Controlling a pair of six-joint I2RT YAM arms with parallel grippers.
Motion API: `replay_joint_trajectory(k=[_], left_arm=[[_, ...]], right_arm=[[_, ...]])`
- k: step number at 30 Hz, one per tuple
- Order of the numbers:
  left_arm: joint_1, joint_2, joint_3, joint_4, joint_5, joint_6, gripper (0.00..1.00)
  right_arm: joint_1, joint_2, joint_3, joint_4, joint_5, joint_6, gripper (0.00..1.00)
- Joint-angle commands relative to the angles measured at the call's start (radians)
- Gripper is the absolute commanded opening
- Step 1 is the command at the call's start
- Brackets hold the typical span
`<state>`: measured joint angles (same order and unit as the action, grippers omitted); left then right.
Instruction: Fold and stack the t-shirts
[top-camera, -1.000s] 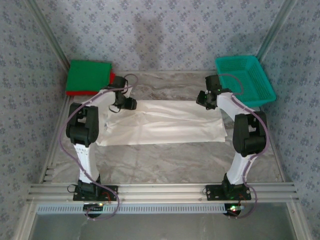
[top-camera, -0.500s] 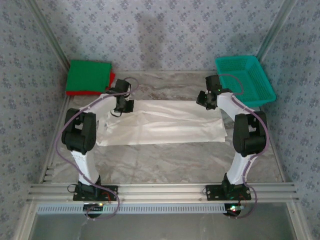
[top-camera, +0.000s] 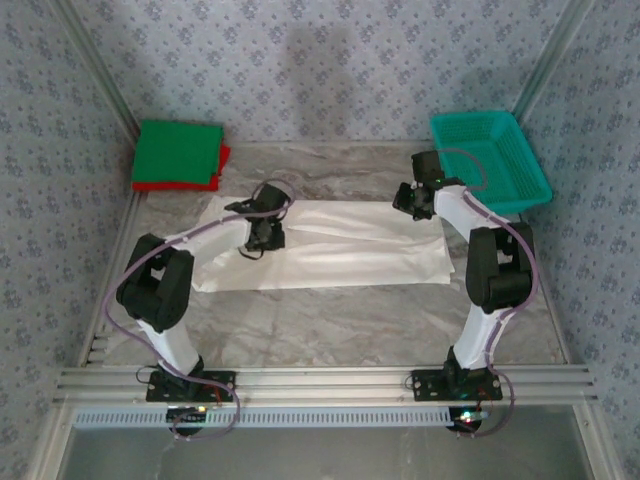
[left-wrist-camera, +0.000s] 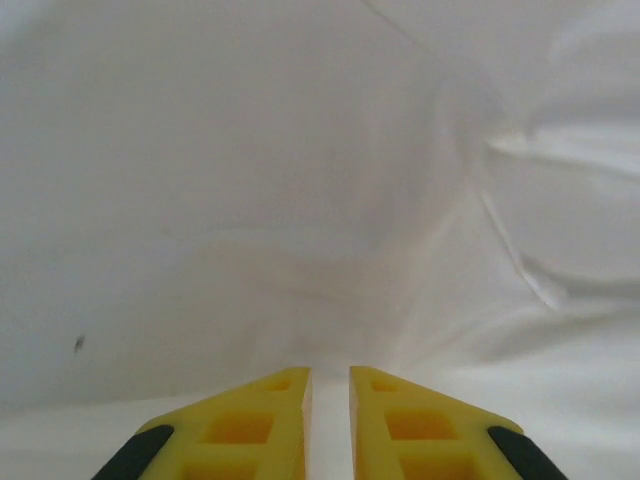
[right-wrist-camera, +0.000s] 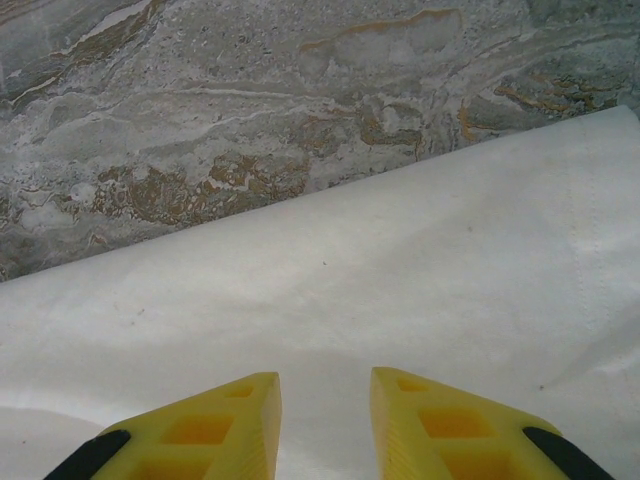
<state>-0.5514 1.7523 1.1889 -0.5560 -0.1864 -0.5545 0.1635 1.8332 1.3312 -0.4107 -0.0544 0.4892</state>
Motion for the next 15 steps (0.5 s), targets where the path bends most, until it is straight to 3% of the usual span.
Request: replay_joint_trajectory(k=[1, 5, 7, 12, 15], left_arm=[[-0.040, -0.068, 0.046, -0.117, -0.081, -0.076, 0.17], [-0.050, -0.168, 0.049, -0.190, -0.156, -0.051, 0.18], [-0.037, -0.209, 0.037, -0.160, -0.177, -0.008, 0.24], [0.101, -0.169, 0.024, -0.097, -0.034, 0.080, 0.42], [0.136, -0.119, 0.014, -0.011, 0.056, 0.187, 0.39]], right_arm=[[-0.003, 0.017, 0.005, -0.007, -0.018, -0.017, 0.32], [-0.004, 0.018, 0.012, -0.007, -0.014, -0.021, 0.32], [-0.003, 0.021, 0.012, -0.001, -0.014, -0.020, 0.33], [0.003, 0.023, 0.012, 0.003, -0.029, -0.015, 0.33], [0.007, 0.015, -0.003, 0.009, -0.024, -0.015, 0.33]])
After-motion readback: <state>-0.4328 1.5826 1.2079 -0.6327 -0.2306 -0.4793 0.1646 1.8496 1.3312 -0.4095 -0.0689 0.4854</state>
